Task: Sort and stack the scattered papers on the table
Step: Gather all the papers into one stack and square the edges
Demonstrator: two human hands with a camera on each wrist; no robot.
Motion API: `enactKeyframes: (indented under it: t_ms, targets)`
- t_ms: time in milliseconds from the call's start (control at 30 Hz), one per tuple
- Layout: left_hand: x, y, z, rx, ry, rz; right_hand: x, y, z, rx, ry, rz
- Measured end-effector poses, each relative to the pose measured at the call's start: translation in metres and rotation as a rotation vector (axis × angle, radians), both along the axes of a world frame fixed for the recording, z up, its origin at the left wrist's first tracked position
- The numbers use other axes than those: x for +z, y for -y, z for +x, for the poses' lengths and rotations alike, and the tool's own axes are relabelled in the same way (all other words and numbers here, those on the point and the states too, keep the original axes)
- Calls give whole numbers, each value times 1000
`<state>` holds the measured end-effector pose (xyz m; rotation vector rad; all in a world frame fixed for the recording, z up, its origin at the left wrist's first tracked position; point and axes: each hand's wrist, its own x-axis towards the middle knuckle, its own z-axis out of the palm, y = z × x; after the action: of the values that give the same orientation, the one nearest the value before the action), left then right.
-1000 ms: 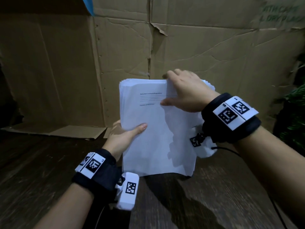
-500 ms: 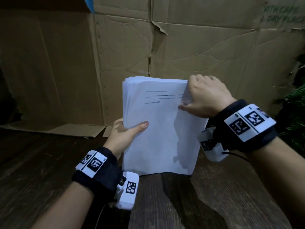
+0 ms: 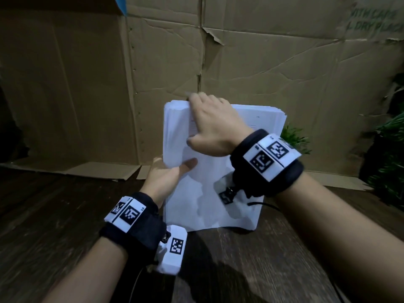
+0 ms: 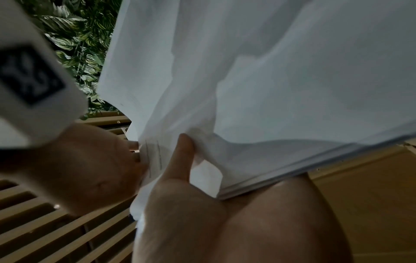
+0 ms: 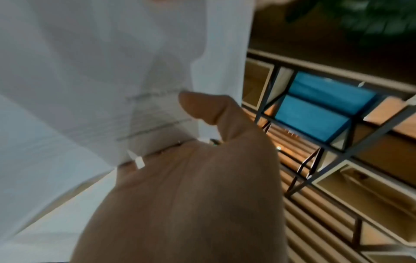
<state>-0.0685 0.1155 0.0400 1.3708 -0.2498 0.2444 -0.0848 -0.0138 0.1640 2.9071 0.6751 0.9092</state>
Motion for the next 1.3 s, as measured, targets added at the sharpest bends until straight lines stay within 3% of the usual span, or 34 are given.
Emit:
enactKeyframes:
  t_ms: [133,233,300,367,433,500,567,667,800,933,1000,1067,1133,1200,1233,1300]
  targets:
    - [0,0,2,-11,48,-11,6,-16,-1,87,78,96]
    - [-2,1,6,38,99,34,-3,-34,1,138,14,11]
    - [-2,-2,4,72,104,34,-1,-32,-1,224,-84,118]
    - [-2,-4,2,33,72,5,6,-17,-6,283,-17,277]
    - [0,-1,-1,22,62,-19,6,3,-1,152,101,205]
    - [0,3,-1,26,54,-53,5,21,1,-23,8,44]
    - [0,5,0,23,42,-74,10,38,-1,-22,-75,63]
    - [0,3,0,20,36,-86,17,60,-4,-29,118,117]
    - [-1,3,2,-2,21,-48,1,81,1,-216,-17,-105]
    - [-2,2,2,-1,5,-48,2,92,5,-231,-8,-49]
    - [-1,1,2,1,1,-51,-8,107,12,-260,82,91]
    - [-1,0,4,-20,-5,-64,-30,116,11,-186,120,469]
    - [-1,-1,5,-32,-30,-85,-57,119,11,-9,-83,1008]
    - [0,-2,5,-42,-39,-99,-89,119,19,213,-394,1388]
    - [1,-2,5,-48,-35,-96,-104,120,27,269,-488,1468]
    - [0,-2,6,-20,0,-99,-126,120,35,341,-511,1496]
